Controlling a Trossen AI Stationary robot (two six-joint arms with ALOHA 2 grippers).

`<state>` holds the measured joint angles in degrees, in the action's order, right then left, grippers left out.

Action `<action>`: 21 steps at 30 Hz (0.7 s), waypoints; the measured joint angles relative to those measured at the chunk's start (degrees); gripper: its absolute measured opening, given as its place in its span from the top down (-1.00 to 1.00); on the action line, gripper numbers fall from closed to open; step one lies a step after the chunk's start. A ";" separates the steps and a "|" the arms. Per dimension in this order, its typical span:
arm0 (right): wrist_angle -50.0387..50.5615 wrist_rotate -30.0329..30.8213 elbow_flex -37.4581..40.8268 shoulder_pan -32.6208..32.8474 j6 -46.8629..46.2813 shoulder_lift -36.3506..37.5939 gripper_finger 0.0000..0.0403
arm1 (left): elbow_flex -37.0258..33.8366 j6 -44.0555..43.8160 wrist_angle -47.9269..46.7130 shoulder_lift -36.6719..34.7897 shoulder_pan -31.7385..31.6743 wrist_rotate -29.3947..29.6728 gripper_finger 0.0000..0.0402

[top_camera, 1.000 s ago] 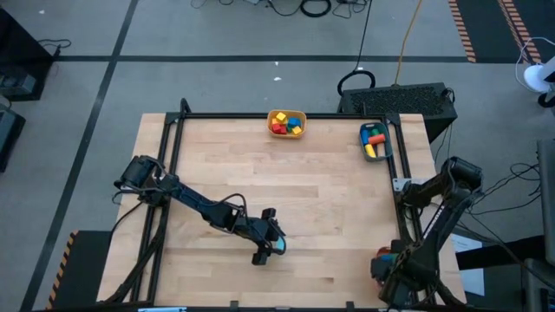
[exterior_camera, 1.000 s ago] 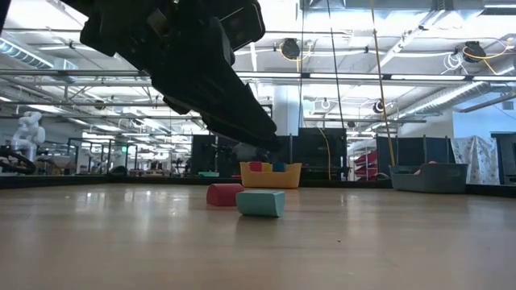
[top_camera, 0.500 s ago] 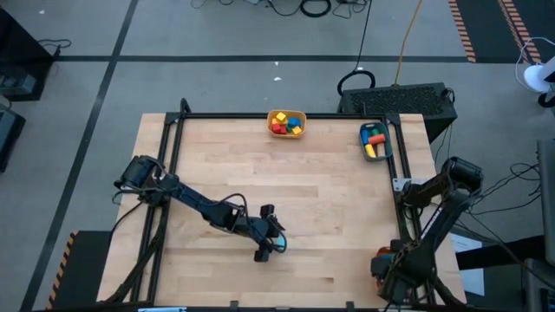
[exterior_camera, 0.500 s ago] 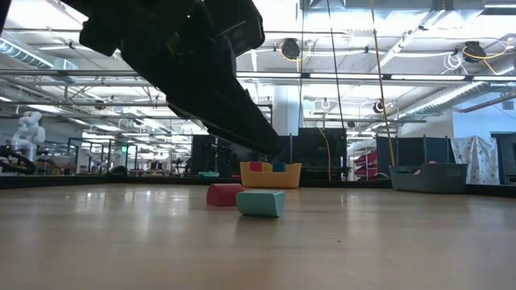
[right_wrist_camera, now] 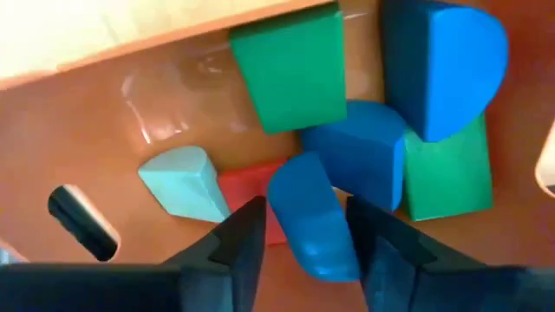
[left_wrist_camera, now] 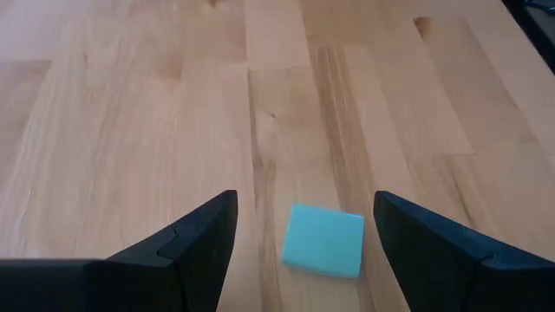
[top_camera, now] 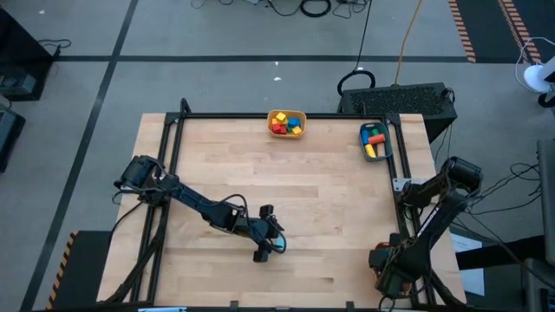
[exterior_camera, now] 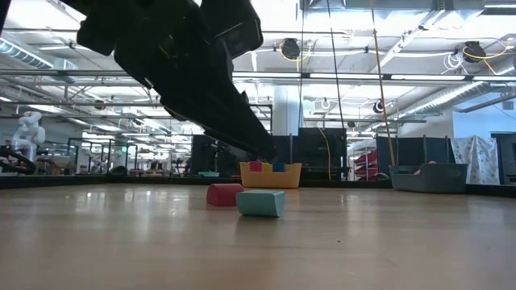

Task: Sort blocks by size
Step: Put the blue half circle block into the orange bin

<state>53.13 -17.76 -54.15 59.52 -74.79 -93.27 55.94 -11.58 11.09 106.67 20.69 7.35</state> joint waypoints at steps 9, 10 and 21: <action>4.05 4.88 0.00 -2.50 4.10 0.00 0.05 | 0.00 0.01 -4.96 0.00 -0.09 0.62 -0.35; 4.05 5.06 0.00 -2.91 4.53 0.00 0.04 | 0.00 0.01 -5.03 0.02 -0.09 0.63 -0.35; 9.75 4.50 -4.13 -4.78 5.10 -0.02 0.04 | 0.00 6.06 -8.25 0.09 -0.04 0.63 -0.35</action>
<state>62.88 -13.26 -58.28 54.74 -69.69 -93.30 55.94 -5.52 2.84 106.76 20.64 7.99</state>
